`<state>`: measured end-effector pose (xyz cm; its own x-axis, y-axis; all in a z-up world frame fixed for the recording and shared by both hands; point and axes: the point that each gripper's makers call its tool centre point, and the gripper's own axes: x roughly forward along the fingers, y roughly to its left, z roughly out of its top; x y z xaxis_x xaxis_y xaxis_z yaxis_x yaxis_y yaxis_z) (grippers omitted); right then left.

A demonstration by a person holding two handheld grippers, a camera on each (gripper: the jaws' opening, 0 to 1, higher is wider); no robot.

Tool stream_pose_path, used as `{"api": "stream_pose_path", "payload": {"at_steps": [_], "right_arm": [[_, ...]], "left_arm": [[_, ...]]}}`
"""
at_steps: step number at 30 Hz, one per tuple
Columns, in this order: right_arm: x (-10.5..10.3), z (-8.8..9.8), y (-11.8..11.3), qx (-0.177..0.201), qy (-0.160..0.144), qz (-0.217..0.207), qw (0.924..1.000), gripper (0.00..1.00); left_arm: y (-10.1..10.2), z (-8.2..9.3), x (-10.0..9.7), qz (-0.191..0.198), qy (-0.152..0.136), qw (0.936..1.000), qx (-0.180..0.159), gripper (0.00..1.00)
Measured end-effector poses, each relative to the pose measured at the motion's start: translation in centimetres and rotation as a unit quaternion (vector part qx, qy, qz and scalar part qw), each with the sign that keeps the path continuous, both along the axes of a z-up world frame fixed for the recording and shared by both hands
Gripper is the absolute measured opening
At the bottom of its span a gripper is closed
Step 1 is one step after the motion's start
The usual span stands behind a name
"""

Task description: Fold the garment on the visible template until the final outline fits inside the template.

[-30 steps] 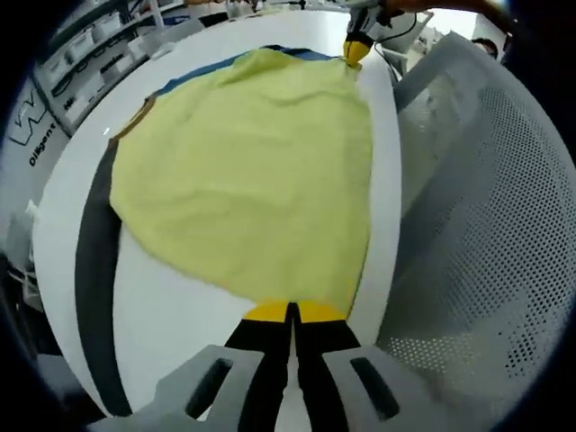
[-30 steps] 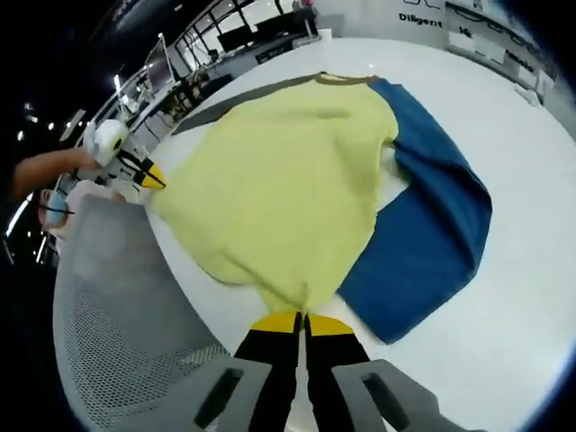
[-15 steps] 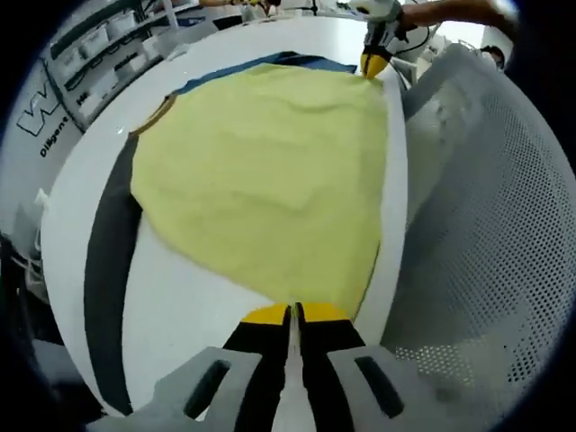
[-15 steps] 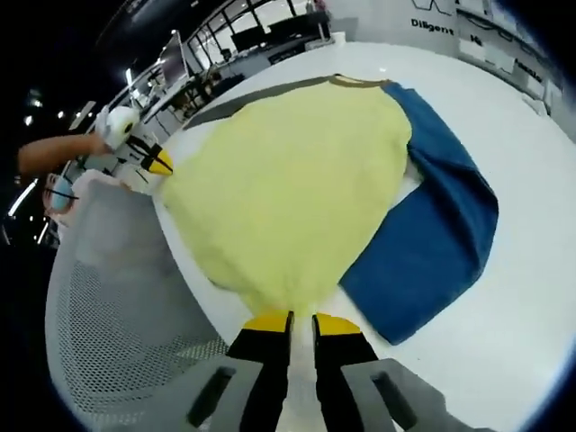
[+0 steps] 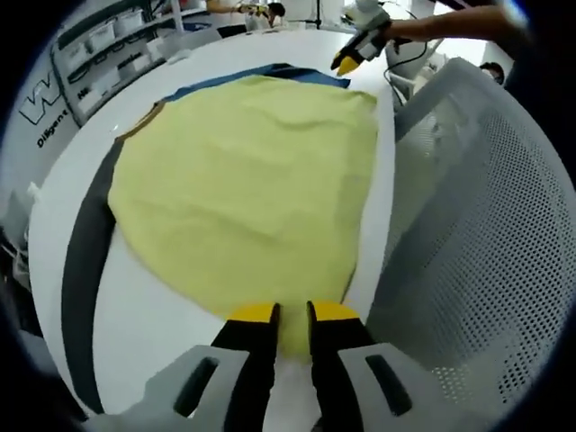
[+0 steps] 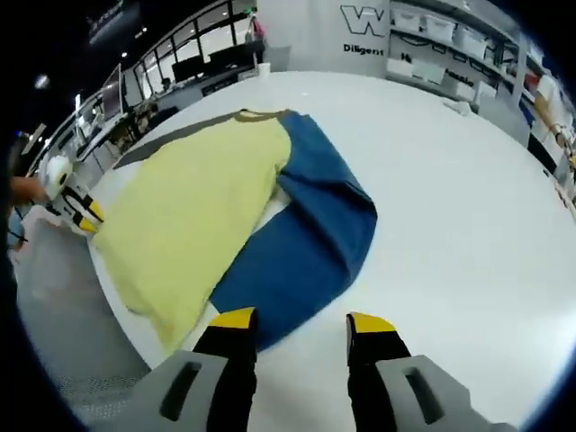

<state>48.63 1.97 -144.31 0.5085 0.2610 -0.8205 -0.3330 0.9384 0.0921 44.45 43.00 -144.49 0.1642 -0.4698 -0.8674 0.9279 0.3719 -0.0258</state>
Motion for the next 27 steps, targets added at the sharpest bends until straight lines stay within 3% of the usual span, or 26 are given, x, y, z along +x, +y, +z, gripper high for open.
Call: {"api": "stream_pose_path", "payload": {"at_steps": [6,9,11,12,15,17,27], "right_arm": [[0.6,-0.6,1.0,-0.011,-0.004,-0.002,0.9999,0.32],[0.2,-0.7,0.7,-0.044,0.011,0.015,0.9988,0.20],[0.1,-0.8,0.3,-0.088,0.004,0.050,0.9948,0.10],[0.1,-0.8,1.1,-0.063,0.008,0.038,0.9973,0.06],[-0.4,-0.8,0.8,-0.076,0.031,0.061,0.9948,0.00],[0.0,-0.6,0.0,-0.072,0.040,0.030,0.9961,0.00],[5.5,4.7,-6.4,-0.185,-0.029,0.032,0.9817,0.00]], "left_arm": [[-0.1,-0.1,0.0,0.008,0.009,0.9999,0.003,0.17],[-0.1,-0.1,0.2,0.006,0.010,0.9999,0.007,0.18],[0.0,-0.1,0.3,0.011,0.014,0.9998,0.008,0.18],[0.0,-0.1,0.4,0.013,0.015,0.9998,0.008,0.19],[0.0,-0.1,0.5,0.014,0.018,0.9997,0.007,0.19],[0.0,-0.1,0.6,0.015,0.022,0.9996,0.007,0.20],[-0.2,-0.1,0.7,0.008,0.024,0.9995,0.017,0.18]]}}
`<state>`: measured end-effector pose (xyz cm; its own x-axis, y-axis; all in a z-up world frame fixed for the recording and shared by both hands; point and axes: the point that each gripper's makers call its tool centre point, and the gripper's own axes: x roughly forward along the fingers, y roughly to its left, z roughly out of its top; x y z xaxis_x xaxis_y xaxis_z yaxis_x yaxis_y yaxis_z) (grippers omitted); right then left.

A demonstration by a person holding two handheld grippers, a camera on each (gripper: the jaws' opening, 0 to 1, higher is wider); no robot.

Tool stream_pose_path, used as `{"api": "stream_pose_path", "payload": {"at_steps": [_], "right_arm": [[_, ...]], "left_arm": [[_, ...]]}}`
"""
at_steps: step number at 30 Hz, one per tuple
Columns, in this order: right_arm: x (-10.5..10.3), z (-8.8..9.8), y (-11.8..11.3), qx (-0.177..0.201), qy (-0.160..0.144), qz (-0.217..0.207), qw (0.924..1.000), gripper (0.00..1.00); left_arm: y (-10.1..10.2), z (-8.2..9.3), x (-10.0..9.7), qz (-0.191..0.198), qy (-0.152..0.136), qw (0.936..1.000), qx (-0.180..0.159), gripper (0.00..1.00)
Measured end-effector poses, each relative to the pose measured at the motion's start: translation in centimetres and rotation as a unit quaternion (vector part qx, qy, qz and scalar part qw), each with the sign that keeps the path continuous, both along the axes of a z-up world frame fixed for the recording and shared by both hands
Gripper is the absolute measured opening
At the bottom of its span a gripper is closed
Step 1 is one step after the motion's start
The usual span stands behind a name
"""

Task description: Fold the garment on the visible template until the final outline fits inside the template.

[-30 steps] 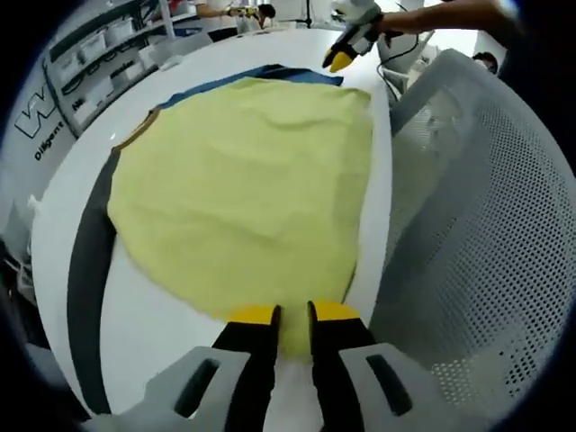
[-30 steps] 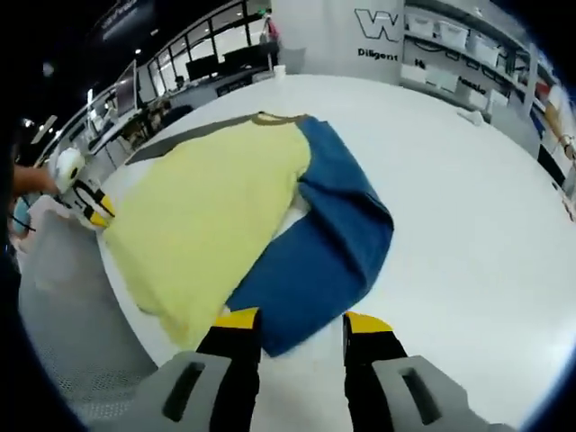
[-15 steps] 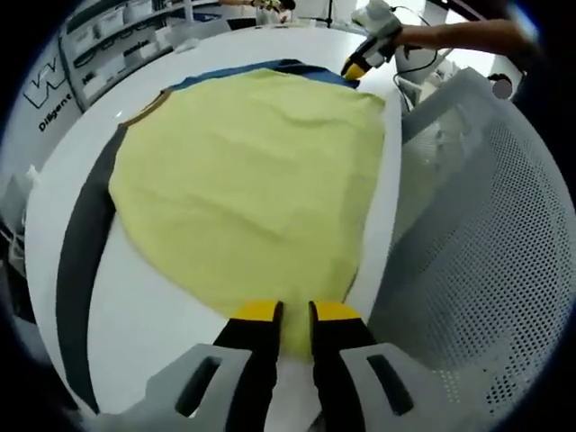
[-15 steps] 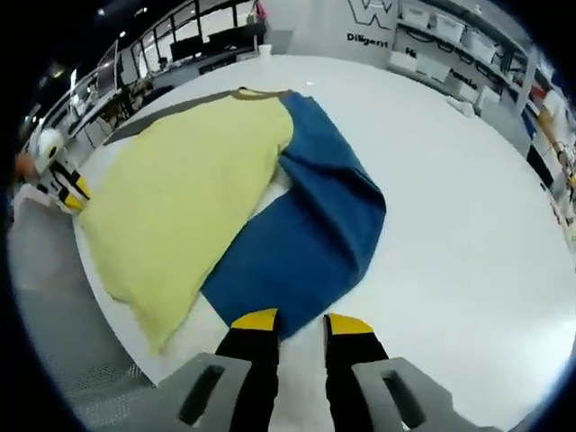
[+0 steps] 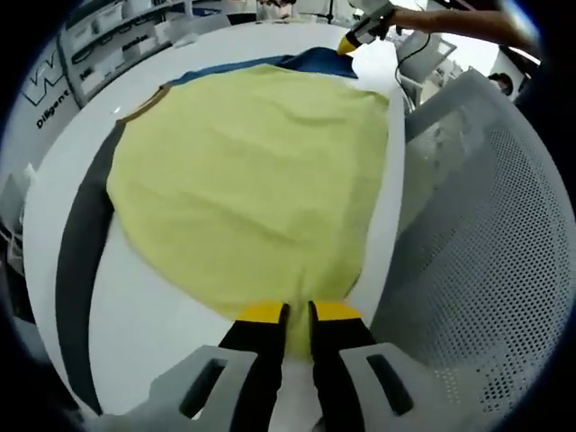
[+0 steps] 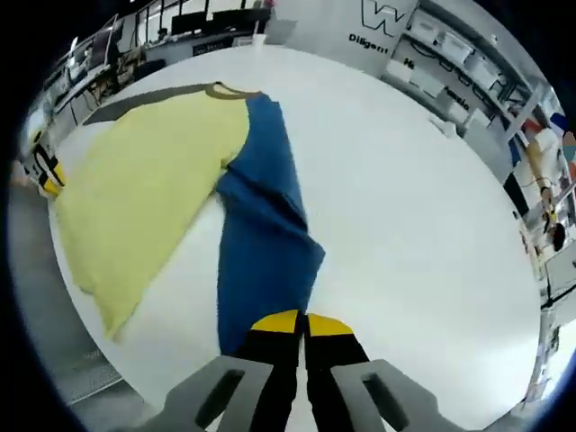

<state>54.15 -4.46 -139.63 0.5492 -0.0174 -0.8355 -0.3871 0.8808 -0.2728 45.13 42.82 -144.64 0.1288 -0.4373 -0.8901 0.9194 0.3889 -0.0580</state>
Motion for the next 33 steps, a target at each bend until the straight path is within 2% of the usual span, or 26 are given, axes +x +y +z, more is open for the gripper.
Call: {"api": "stream_pose_path", "payload": {"at_steps": [5,9,11,12,14,15,16,18,19,21,23,26,28,31,33], "right_arm": [[3.9,4.7,-1.4,-0.031,-0.064,0.014,0.9974,0.00],[6.8,8.5,-2.0,-0.064,-0.117,0.034,0.9904,0.00],[7.9,10.5,-2.0,-0.072,-0.146,0.040,0.9859,0.00],[8.5,11.8,-2.0,-0.083,-0.170,0.048,0.9808,0.00],[9.0,13.1,-1.9,-0.091,-0.202,0.057,0.9735,0.00],[9.1,13.6,-1.6,-0.105,-0.219,0.074,0.9672,0.00],[8.9,13.3,-1.5,-0.116,-0.221,0.086,0.9646,0.00],[7.5,11.6,-1.0,-0.139,-0.207,0.118,0.9612,0.00],[6.4,9.6,-0.9,-0.153,-0.184,0.141,0.9607,0.00],[4.2,6.3,-1.3,-0.170,-0.144,0.159,0.9617,0.00],[2.4,3.8,-1.7,-0.171,-0.115,0.161,0.9652,0.00],[-0.7,0.4,-1.3,-0.136,-0.080,0.155,0.9752,0.00],[-1.9,-0.8,-0.5,-0.119,-0.075,0.168,0.9756,0.00],[-3.4,-1.9,0.4,-0.135,-0.062,0.201,0.9684,0.00],[-4.4,-2.7,1.7,-0.124,-0.058,0.223,0.9651,0.00]], "left_arm": [[0.0,0.0,0.0,0.005,0.000,1.0000,-0.004,0.18],[0.0,0.0,0.0,0.004,0.002,1.0000,-0.006,0.18],[0.0,0.0,0.0,0.001,0.003,1.0000,-0.005,0.18],[0.0,0.0,0.0,0.001,0.005,1.0000,-0.003,0.18],[0.0,0.0,0.0,-0.002,0.005,1.0000,-0.001,0.17],[0.0,-0.1,0.1,-0.003,0.005,1.0000,-0.001,0.17],[0.0,-0.1,0.1,-0.003,0.005,1.0000,-0.001,0.17],[0.0,0.0,0.0,-0.002,0.004,1.0000,-0.004,0.17],[0.0,0.0,0.0,-0.001,0.003,1.0000,-0.005,0.17],[0.1,-0.1,0.0,0.002,0.001,1.0000,-0.009,0.17],[0.1,-0.1,0.0,0.005,0.001,0.9999,-0.013,0.17],[0.1,0.0,0.1,0.007,0.001,0.9999,-0.014,0.17],[0.1,0.0,0.1,0.005,0.001,0.9999,-0.014,0.17],[0.1,-0.1,0.1,0.004,0.003,0.9999,-0.014,0.17],[0.1,-0.1,0.1,0.004,0.004,0.9999,-0.014,0.17]]}}
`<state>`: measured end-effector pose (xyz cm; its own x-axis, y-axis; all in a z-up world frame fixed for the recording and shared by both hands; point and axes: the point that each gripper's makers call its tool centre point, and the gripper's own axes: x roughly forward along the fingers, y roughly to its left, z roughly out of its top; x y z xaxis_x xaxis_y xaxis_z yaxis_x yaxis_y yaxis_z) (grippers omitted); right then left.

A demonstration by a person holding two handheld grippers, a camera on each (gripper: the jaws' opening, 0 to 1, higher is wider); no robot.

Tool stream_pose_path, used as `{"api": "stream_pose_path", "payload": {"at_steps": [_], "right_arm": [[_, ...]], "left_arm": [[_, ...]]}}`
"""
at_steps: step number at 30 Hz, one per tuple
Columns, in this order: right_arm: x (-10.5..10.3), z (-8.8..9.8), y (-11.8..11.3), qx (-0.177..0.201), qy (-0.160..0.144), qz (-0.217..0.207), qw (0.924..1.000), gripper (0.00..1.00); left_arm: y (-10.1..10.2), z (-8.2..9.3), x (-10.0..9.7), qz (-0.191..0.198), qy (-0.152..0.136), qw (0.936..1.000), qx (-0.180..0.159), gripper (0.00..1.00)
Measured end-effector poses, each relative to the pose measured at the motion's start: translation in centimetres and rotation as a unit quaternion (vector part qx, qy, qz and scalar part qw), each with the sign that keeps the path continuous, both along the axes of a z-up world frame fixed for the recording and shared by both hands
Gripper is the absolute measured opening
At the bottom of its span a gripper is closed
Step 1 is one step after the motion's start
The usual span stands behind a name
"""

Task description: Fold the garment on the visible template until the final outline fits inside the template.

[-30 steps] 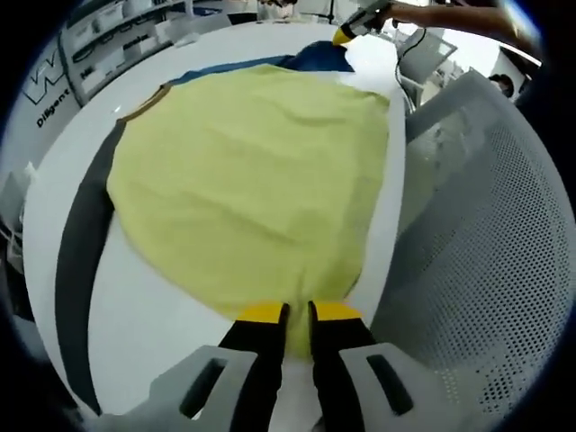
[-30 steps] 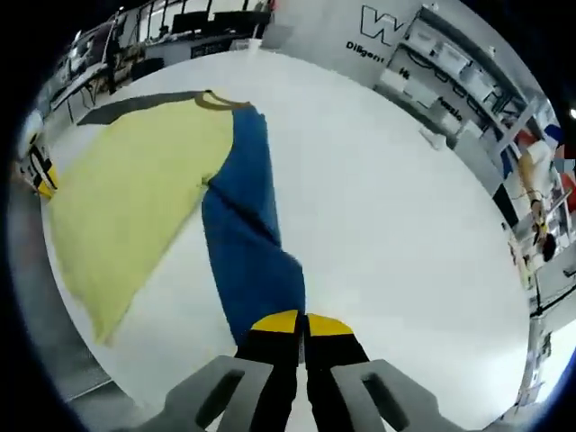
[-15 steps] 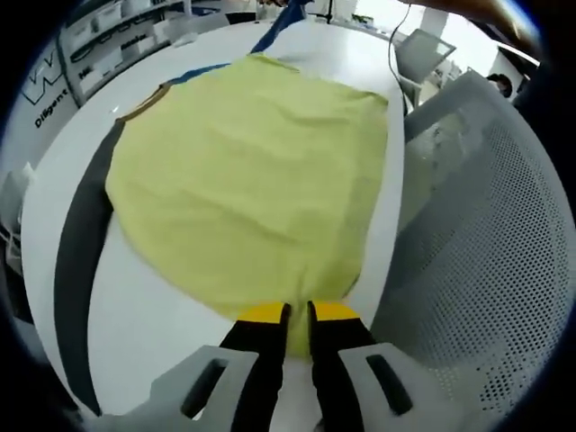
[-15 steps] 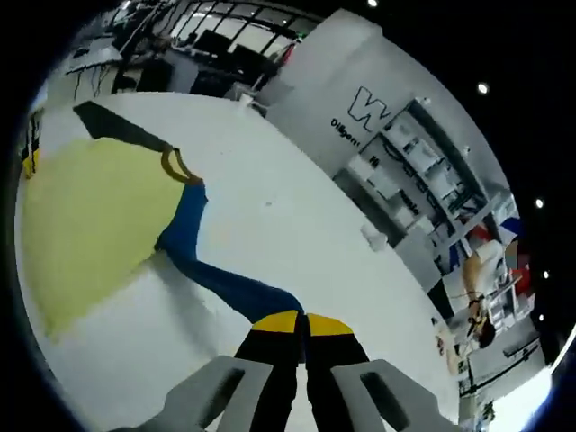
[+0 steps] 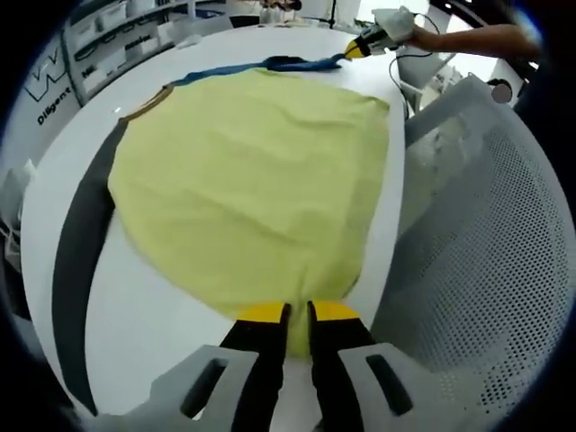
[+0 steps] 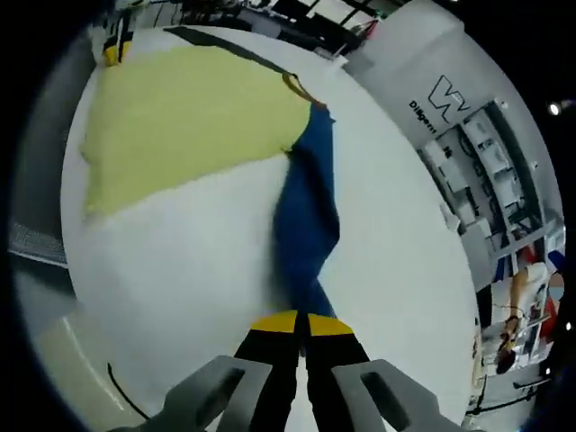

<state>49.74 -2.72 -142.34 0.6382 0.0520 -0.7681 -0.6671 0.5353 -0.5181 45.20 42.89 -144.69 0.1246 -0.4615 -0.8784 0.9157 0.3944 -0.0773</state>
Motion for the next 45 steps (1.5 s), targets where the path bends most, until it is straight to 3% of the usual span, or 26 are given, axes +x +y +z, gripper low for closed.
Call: {"api": "stream_pose_path", "payload": {"at_steps": [3,5,8,11,16,21,24,28,30,31,32,35,37,39,41,45], "right_arm": [[-1.4,-1.3,1.0,0.001,0.023,0.011,0.9997,0.00],[-2.2,-2.2,1.7,0.038,0.049,-0.003,0.9981,0.00],[-1.7,-1.4,2.2,0.104,0.040,-0.046,0.9927,0.10],[0.1,0.5,2.6,0.183,0.023,-0.095,0.9783,0.16],[3.0,1.0,2.1,0.245,0.028,-0.156,0.9565,0.23],[5.5,0.5,1.8,0.260,0.030,-0.188,0.9465,0.22],[6.7,-0.2,1.8,0.277,0.039,-0.212,0.9366,0.21],[7.9,-0.9,2.1,0.282,0.049,-0.225,0.9314,0.19],[8.3,-1.5,2.1,0.302,0.060,-0.257,0.9161,0.15],[8.2,-1.5,2.2,0.306,0.065,-0.261,0.9131,0.10],[8.4,-1.5,2.0,0.299,0.061,-0.258,0.9165,0.07],[8.4,-1.7,1.8,0.314,0.067,-0.279,0.9049,0.01],[8.3,-1.5,1.5,0.302,0.060,-0.277,0.9103,0.00],[8.9,-0.5,0.6,0.292,0.023,-0.268,0.9179,0.04],[8.5,-0.6,0.9,0.300,0.031,-0.269,0.9149,0.11],[7.7,-1.6,1.6,0.302,0.056,-0.281,0.9095,0.15]], "left_arm": [[0.0,0.0,0.0,-0.002,0.001,1.0000,0.000,0.17],[0.0,0.0,0.1,-0.003,0.002,1.0000,0.001,0.16],[0.0,0.0,0.1,-0.003,0.003,1.0000,0.001,0.16],[0.0,0.0,0.2,0.000,0.005,1.0000,-0.002,0.16],[0.0,-0.1,0.3,0.005,0.008,0.9999,-0.005,0.15],[-0.1,-0.1,0.4,0.012,0.010,0.9999,-0.007,0.14],[-0.1,0.0,0.4,0.016,0.010,0.9998,-0.007,0.14],[-0.2,0.0,0.4,0.019,0.013,0.9997,-0.006,0.14],[-0.2,-0.1,0.6,0.024,0.014,0.9996,-0.007,0.14],[-0.2,-0.1,0.5,0.024,0.014,0.9996,-0.006,0.14],[-0.2,-0.1,0.5,0.021,0.013,0.9997,-0.004,0.14],[-0.2,-0.1,0.5,0.018,0.013,0.9998,-0.002,0.14],[-0.2,-0.1,0.5,0.018,0.015,0.9997,-0.001,0.14],[-0.3,-0.1,0.5,0.017,0.017,0.9997,0.000,0.14],[-0.3,-0.1,0.5,0.016,0.018,0.9997,0.002,0.14],[-0.3,-0.1,0.5,0.017,0.018,0.9997,0.004,0.14]]}}
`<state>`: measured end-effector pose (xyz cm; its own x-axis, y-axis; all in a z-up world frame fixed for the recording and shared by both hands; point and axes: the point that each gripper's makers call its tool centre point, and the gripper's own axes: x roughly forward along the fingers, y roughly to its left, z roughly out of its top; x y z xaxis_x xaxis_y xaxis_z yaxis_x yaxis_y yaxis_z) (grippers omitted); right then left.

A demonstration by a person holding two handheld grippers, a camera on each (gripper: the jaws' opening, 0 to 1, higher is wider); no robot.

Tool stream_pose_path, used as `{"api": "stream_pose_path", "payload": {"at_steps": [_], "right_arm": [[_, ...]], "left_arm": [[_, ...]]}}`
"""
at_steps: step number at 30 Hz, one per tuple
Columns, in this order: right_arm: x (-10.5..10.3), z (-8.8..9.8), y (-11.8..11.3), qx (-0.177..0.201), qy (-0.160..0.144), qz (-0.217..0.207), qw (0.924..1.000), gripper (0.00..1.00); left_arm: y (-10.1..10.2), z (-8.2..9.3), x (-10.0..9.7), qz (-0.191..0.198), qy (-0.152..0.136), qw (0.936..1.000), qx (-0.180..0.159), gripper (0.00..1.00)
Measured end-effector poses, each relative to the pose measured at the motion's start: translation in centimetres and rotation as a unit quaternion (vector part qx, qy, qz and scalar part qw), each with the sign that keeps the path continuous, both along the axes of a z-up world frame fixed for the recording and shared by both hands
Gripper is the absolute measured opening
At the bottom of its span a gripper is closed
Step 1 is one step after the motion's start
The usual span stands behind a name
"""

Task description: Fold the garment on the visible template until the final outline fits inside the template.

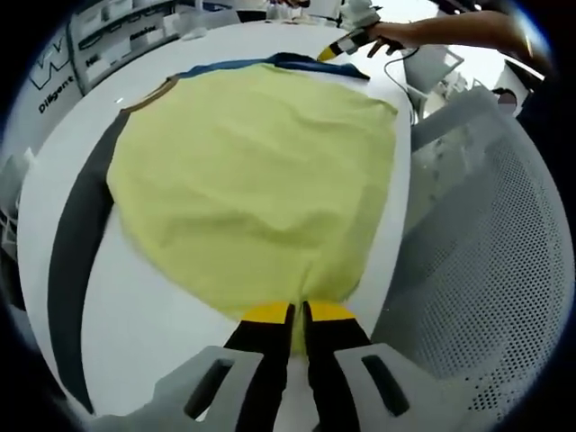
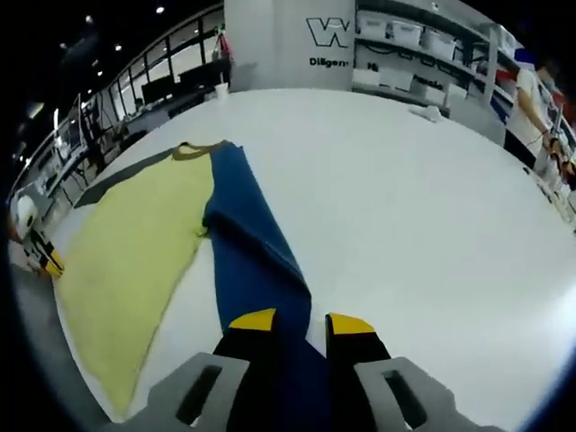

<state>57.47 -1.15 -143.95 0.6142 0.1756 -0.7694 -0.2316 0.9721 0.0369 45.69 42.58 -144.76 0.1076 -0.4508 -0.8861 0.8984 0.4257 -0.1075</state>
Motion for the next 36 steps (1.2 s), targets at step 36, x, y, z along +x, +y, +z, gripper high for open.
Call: {"api": "stream_pose_path", "payload": {"at_steps": [36], "right_arm": [[-5.6,0.4,-4.6,0.048,-0.071,-0.012,0.9962,0.26]], "left_arm": [[-0.1,0.0,-0.1,0.005,-0.002,1.0000,0.002,0.13]]}}
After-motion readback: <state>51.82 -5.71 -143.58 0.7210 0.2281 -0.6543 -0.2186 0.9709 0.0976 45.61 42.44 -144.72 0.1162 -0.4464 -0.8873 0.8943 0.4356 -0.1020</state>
